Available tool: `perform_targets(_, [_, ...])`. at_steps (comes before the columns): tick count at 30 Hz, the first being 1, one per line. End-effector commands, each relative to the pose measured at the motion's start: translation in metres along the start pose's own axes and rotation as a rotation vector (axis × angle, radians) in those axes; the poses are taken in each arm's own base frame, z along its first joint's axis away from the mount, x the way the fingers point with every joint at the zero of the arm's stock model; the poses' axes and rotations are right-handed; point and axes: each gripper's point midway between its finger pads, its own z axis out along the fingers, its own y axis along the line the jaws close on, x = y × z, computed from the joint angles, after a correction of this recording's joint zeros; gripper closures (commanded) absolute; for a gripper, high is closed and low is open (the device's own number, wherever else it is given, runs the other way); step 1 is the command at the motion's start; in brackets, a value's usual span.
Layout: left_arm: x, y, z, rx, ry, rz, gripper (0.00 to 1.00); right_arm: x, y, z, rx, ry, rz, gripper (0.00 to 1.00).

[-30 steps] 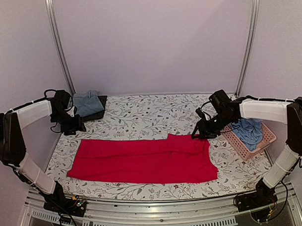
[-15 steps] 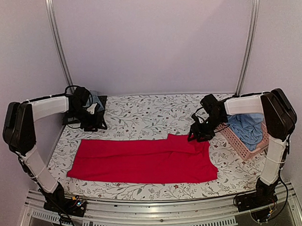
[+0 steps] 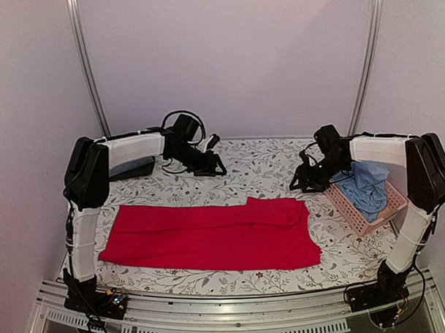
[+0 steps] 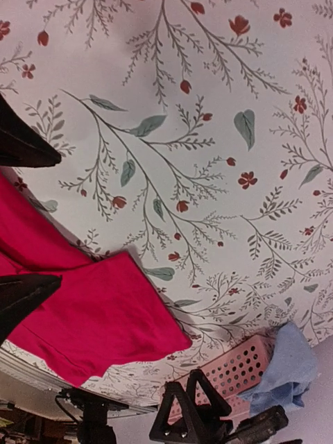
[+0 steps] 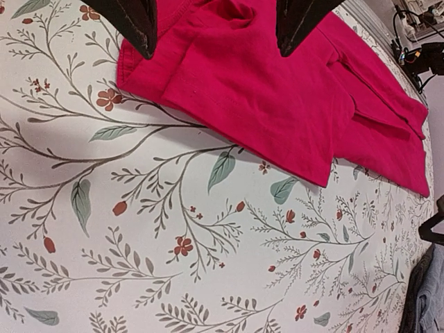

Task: Fold and stack the mixed laundry pile
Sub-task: Adjust the rectangle-folded T-shirt at the center of the board.

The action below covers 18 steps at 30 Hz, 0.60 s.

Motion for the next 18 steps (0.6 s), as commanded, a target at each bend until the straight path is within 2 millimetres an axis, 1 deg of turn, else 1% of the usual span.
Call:
perform_targets(1, [0.011, -0.015, 0.053, 0.055, 0.072, -0.003, 0.51, 0.005, -0.003, 0.012, -0.016, 0.017, 0.012, 0.45])
perform_targets(3, [0.02, -0.022, 0.071, 0.061, 0.1, 0.015, 0.51, 0.005, -0.005, 0.019, -0.022, 0.023, 0.016, 0.46])
perform_targets(5, [0.031, -0.022, 0.09, 0.06, 0.123, 0.026, 0.52, 0.004, -0.004, 0.024, -0.038, 0.028, 0.018, 0.48])
perform_targets(7, [0.044, -0.024, 0.104, 0.072, 0.157, 0.029, 0.53, 0.005, -0.005, 0.03, -0.045, 0.04, 0.021, 0.5])
perform_targets(9, [0.056, -0.027, 0.114, 0.073, 0.187, 0.036, 0.55, 0.008, -0.009, 0.036, -0.036, 0.055, 0.027, 0.5])
perform_targets(14, [0.078, -0.032, 0.124, 0.074, 0.236, 0.05, 0.56, 0.013, -0.017, 0.044, -0.014, 0.081, 0.021, 0.51])
perform_targets(16, [0.081, -0.035, 0.126, 0.076, 0.242, 0.058, 0.56, 0.015, -0.018, 0.047, -0.014, 0.089, 0.02, 0.52])
perform_targets(18, [0.082, -0.034, 0.127, 0.067, 0.242, 0.054, 0.59, 0.014, -0.018, 0.048, -0.017, 0.09, 0.015, 0.55])
